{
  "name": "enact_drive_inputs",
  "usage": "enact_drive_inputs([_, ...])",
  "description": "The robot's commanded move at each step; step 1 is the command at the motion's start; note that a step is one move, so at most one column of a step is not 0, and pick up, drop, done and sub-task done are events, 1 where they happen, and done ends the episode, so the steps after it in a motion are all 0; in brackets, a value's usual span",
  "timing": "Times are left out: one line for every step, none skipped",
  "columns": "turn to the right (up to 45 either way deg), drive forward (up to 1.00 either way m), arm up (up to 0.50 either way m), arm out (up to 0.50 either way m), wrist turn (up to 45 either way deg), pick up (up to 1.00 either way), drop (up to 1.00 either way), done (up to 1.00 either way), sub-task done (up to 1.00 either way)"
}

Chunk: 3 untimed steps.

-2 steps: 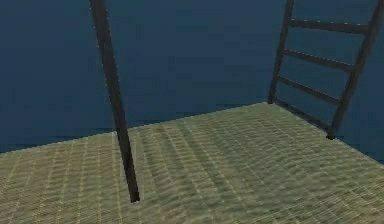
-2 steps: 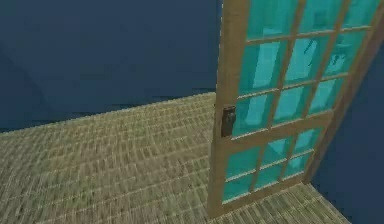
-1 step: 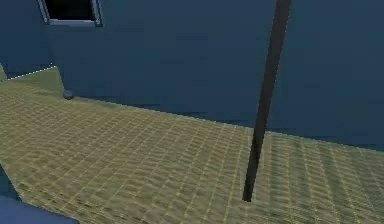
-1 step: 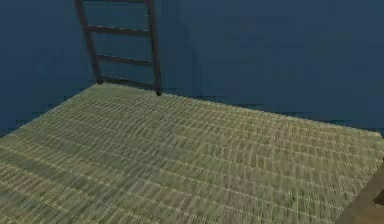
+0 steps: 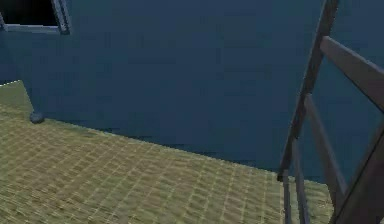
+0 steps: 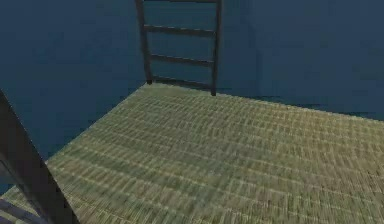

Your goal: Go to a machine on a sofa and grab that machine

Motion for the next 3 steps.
enact_drive_inputs([-45.0, 0.00, 0.00, 0.00, 0.0, 0.00, 0.00, 0.00, 0.00])
enact_drive_inputs([-21.0, 0.00, 0.00, 0.00, 0.0, 0.00, 0.00, 0.00, 0.00])
enact_drive_inputs([0.0, 0.30, 0.00, 0.00, 0.0, 0.00, 0.00, 0.00, 0.00])
